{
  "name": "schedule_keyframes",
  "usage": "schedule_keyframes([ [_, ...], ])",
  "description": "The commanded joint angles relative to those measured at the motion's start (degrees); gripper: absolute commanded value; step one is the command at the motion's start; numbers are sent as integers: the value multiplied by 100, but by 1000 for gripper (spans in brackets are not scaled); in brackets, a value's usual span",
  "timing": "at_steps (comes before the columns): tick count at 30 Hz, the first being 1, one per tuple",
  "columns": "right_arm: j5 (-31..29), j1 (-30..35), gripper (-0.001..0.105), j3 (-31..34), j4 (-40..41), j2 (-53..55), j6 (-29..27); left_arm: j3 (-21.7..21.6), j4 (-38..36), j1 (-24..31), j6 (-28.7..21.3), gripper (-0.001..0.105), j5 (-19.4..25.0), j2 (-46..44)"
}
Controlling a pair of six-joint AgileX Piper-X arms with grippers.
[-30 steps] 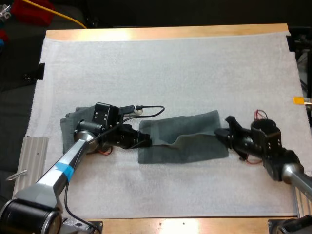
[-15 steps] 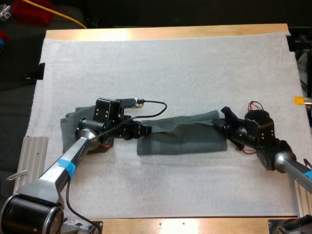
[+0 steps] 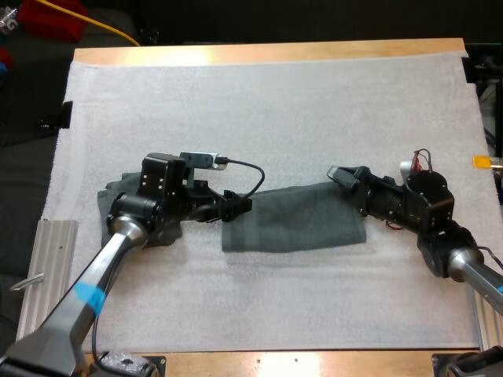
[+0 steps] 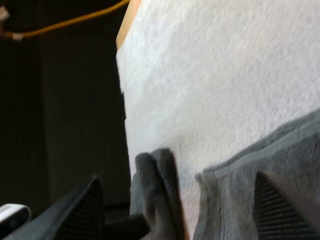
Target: Pick towel from pile, fold and stack
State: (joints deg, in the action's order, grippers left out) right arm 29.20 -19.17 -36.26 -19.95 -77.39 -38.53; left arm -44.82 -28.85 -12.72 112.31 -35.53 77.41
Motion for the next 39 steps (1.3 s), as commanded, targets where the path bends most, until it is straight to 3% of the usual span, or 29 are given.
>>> schedule_keyframes([
  [1,150,30,62,-24,161,102,-77,-39,-106,-25,-75,64,-72,-138],
  [5,155,30,62,-24,941,392,-300,-39,-477,-25,-162,64,-72,-553],
  [6,155,30,62,-24,1437,633,-574,-39,-719,-25,-229,64,-72,-802],
  [18,-118,30,62,-24,3390,1671,-1580,-39,-1762,-25,-332,64,-27,-2059],
  [24,-242,30,62,-24,4372,2590,-1790,-39,-2626,-25,-332,64,-27,-3312],
  [26,-368,30,62,-24,5078,3032,-2105,-39,-3022,-25,-332,64,-27,-3947],
  [29,-368,30,62,-24,5233,3147,-2255,-39,-3047,-25,-332,64,-20,-4141],
  [34,-574,30,62,-159,5578,3209,-2564,-39,-3046,-25,-320,64,387,-4391],
  [39,-828,30,62,-307,5574,3196,-2758,-39,-2979,-25,-320,64,404,-4390],
])
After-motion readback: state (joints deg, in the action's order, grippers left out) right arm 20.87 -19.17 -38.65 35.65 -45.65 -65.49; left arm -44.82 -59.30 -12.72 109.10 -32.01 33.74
